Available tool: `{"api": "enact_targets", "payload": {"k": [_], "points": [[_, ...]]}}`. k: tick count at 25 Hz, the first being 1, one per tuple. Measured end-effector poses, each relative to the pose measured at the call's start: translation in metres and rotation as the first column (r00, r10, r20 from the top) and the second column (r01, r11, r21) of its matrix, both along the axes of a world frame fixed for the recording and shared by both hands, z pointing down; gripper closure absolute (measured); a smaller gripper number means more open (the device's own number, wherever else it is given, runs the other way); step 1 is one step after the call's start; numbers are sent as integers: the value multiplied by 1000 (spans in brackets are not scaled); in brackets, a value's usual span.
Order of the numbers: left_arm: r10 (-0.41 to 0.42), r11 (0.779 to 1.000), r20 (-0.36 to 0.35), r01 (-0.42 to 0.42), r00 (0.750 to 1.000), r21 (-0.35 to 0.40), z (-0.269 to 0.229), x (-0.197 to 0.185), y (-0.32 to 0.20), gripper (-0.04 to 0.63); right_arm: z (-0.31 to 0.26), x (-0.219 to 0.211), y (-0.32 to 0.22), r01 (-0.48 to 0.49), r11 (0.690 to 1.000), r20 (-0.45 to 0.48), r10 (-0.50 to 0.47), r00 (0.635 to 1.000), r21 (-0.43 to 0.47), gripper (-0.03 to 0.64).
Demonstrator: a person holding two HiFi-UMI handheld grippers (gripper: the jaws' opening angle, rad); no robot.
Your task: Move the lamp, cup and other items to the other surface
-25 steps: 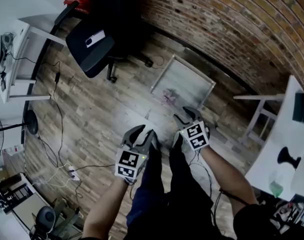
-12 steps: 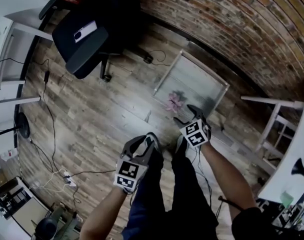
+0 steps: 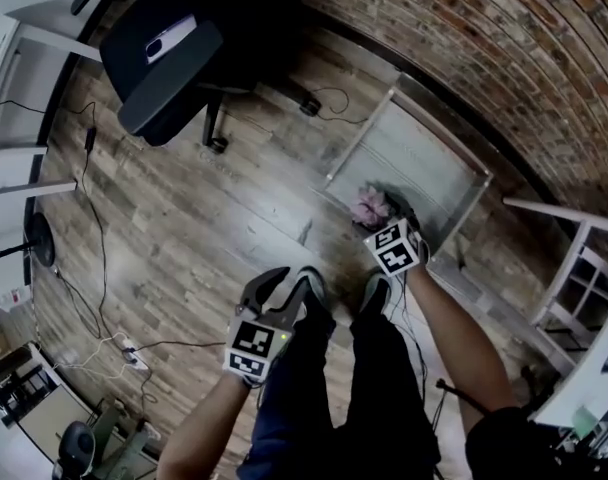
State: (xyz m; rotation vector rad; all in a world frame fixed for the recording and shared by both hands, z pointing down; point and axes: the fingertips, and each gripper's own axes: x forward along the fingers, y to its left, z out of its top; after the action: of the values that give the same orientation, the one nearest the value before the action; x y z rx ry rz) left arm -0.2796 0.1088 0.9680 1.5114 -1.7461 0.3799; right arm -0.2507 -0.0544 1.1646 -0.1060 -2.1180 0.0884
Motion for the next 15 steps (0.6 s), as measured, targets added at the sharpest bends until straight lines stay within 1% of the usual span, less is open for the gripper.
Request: {"api": "enact_targets", "payload": {"k": [2, 3, 4, 9, 12, 15], "points": [[-2, 1000, 5, 2, 1000, 3, 1, -5, -2, 474, 4, -5, 0, 26, 1000, 6, -26, 1000, 14, 232], [-6, 1000, 1, 6, 1000, -1, 1, -7, -3, 474, 5, -7, -1, 35, 999, 6, -35, 999, 20, 284], [-8, 1000, -3, 8, 1000, -4, 0, -7, -4, 474, 4, -7, -1, 38, 999, 5, -38, 999, 24, 311], [20, 1000, 20, -20, 1000, 8, -15, -6, -8, 474, -19, -5, -2, 13, 1000, 11, -13, 1000, 17, 318], [23, 1000, 21, -24, 1000, 11, -43, -2, -14, 474, -56, 2, -3, 2, 1000, 19, -2, 1000, 10, 321], [32, 999, 34, -33, 999, 24, -85, 3, -26, 474, -110, 13, -5, 2, 1000, 35, -3, 999, 9, 322]]}}
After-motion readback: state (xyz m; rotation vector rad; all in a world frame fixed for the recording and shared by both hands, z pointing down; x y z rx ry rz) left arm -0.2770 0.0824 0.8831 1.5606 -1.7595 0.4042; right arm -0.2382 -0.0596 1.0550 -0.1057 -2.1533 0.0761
